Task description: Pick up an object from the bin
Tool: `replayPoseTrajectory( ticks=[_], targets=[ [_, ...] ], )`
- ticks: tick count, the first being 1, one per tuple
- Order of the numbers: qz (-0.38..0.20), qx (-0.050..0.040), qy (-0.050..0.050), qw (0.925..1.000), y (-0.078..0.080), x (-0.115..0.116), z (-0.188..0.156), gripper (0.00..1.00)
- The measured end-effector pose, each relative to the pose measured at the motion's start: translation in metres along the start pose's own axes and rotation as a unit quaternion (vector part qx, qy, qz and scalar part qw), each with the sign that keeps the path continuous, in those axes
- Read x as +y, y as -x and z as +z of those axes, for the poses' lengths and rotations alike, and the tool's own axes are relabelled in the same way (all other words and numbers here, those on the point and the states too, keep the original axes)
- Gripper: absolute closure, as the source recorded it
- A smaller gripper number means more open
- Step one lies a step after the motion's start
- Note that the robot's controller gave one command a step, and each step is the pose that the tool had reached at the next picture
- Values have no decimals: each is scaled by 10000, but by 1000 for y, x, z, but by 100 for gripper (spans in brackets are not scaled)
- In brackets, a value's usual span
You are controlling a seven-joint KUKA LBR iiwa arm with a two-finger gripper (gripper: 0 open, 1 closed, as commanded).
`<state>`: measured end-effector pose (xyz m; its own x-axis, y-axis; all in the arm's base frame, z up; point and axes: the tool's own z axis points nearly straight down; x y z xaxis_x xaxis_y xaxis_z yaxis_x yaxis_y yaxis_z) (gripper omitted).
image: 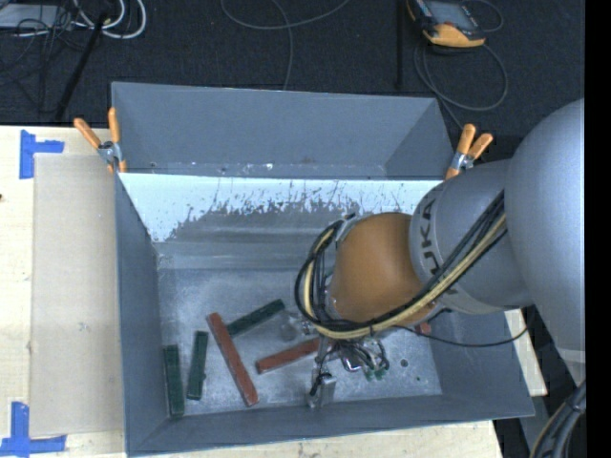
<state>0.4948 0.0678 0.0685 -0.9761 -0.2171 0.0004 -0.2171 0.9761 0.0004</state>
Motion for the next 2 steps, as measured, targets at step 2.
replayPoseTrajectory(
  ticks=[2],
  targets=[
    [-13,-28,-4,10000,1,1,-65,100]
  ],
)
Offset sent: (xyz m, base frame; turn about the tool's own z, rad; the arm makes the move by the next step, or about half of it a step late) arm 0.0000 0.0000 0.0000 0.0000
